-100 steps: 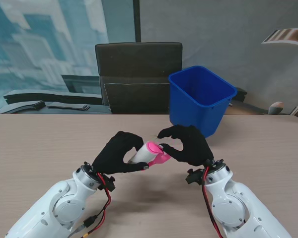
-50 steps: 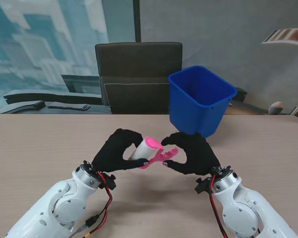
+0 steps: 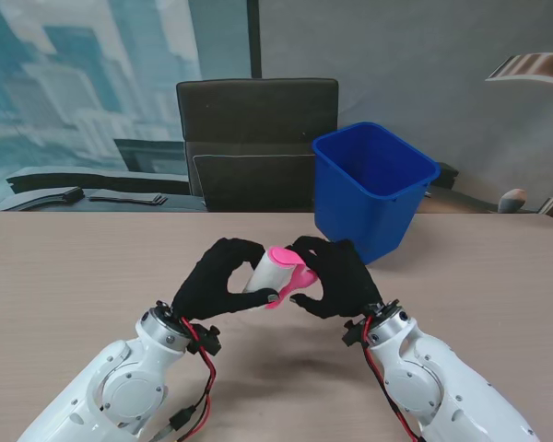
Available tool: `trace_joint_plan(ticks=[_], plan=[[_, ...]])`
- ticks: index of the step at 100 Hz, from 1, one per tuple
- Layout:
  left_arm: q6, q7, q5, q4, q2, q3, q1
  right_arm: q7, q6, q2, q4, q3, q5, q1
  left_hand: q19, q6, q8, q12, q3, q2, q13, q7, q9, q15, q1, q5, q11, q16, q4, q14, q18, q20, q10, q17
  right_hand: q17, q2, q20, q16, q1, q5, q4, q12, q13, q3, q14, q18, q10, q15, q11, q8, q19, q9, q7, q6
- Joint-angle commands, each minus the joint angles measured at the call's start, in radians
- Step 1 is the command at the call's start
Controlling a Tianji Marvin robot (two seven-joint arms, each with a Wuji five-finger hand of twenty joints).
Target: Replace a lint-roller refill
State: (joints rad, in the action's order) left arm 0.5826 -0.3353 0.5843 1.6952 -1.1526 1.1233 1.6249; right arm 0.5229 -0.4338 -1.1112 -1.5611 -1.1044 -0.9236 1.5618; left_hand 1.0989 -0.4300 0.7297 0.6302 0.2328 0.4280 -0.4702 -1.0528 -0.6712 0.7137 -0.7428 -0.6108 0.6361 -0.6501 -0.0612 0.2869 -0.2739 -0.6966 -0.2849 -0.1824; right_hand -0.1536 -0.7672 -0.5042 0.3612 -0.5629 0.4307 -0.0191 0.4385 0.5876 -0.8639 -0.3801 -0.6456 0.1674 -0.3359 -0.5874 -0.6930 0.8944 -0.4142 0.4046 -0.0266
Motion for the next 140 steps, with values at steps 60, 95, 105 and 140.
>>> trace_joint_plan(ticks=[60, 95, 105, 140], plan=[[-0.086, 0.054, -0.116, 0.048, -0.020, -0.029, 0.030, 0.260, 0.012, -0.048, 0.081, 0.082, -0.051, -0.064, 0.017, 0.143, 0.066, 0.017, 0.218, -0.117, 0.001, -0.225, -0.015, 0.012, -0.152, -0.021, -0.001, -0.013, -0.087, -0.018, 0.017, 0.002, 0.107, 0.005, -0.335, -0.101, -0.114, 0.355, -0.197, 0.297, -0.094, 0.471, 0.446, -0.125, 0.396, 0.457, -0.008, -0.862, -0.570, -0.362, 0.512, -0.514, 0.721, -0.136], [-0.126, 0.039, -0.151, 0.057, -0.027, -0.033, 0.043, 0.261, 0.024, -0.052, 0.076, 0.069, -0.041, -0.065, 0.027, 0.195, -0.010, -0.074, 0.078, -0.181, 0.012, -0.156, 0.021, 0.017, -0.215, -0.015, 0.022, -0.005, 0.022, -0.037, 0.025, 0.003, 0.095, 0.021, -0.578, -0.067, -0.215, 0.450, -0.161, 0.522, -0.037, 0.628, 0.692, -0.153, 0.496, 0.480, -0.003, -1.202, -0.759, -0.494, 0.716, -0.735, 0.936, -0.196], [-0.132, 0.055, -0.161, 0.054, -0.025, -0.033, 0.042, 0.261, 0.019, -0.050, 0.067, 0.061, -0.046, -0.062, 0.021, 0.287, -0.150, -0.125, 0.033, -0.169, 0.014, -0.052, 0.027, -0.011, -0.241, -0.002, -0.037, 0.014, 0.038, -0.040, 0.026, 0.007, 0.082, 0.021, -0.661, -0.070, -0.208, 0.472, -0.140, 0.594, -0.007, 0.674, 0.734, -0.167, 0.547, 0.497, -0.026, -1.292, -0.804, -0.561, 0.769, -0.817, 0.988, -0.233], [-0.085, 0.036, 0.023, 0.011, -0.001, 0.032, 0.053, 0.154, -0.001, -0.025, -0.056, -0.064, -0.078, 0.028, -0.077, 0.285, -0.350, -0.207, 0.039, -0.226, 0.084, 0.639, 0.143, -0.115, -0.074, 0.168, -0.176, 0.061, -0.034, -0.030, 0.015, 0.026, 0.038, 0.064, -0.905, -0.047, -0.138, 0.656, -0.114, 0.725, 0.086, 0.757, 0.736, -0.185, 0.674, 0.546, -0.098, -1.435, -0.844, -0.620, 0.894, -0.984, 1.061, -0.291]])
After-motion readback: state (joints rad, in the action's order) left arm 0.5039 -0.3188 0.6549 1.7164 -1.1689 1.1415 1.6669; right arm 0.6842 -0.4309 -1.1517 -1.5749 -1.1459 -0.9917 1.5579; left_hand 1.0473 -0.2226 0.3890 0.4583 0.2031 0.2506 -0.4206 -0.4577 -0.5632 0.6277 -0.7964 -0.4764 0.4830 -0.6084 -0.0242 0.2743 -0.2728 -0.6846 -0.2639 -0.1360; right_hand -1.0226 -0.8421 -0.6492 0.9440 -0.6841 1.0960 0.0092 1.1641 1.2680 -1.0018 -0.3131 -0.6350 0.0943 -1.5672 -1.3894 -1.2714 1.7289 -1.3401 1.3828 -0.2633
